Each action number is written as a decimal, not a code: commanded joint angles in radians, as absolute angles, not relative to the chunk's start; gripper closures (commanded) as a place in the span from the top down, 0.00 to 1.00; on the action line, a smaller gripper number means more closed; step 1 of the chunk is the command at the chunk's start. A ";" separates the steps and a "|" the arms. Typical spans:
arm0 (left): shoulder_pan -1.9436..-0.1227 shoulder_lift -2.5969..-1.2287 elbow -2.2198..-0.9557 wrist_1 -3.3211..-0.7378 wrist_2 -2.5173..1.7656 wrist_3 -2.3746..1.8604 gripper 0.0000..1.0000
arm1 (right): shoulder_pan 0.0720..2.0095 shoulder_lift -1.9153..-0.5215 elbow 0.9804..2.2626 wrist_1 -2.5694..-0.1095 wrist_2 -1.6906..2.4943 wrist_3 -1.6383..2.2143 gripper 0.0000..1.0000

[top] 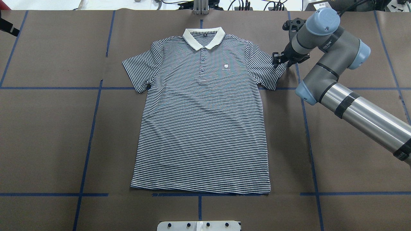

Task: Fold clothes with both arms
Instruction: 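Move the right gripper over the sleeve nearest it, then grasp the sleeve with the right gripper and fold it inward onto the shirt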

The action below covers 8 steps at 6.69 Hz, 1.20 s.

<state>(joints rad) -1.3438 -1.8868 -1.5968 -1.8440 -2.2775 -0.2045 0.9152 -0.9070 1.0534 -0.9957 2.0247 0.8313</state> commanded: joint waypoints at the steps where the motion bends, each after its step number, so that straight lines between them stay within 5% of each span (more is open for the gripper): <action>1: -1.344 -1.890 -1.595 -1.844 -2.278 -0.212 1.00 | 0.916 -0.891 1.089 -0.993 2.029 0.824 0.00; 4: -1.344 -1.888 -1.598 -1.847 -2.279 -0.206 1.00 | 0.914 -0.890 1.222 -0.997 2.106 0.834 0.00; 6: -1.347 -1.882 -1.606 -1.845 -2.278 -0.199 1.00 | 0.853 -0.827 1.201 -1.000 2.053 0.894 0.00; 8: -1.347 -1.888 -1.603 -1.847 -2.278 -0.199 1.00 | 0.792 -0.630 0.971 -0.999 1.917 0.902 0.00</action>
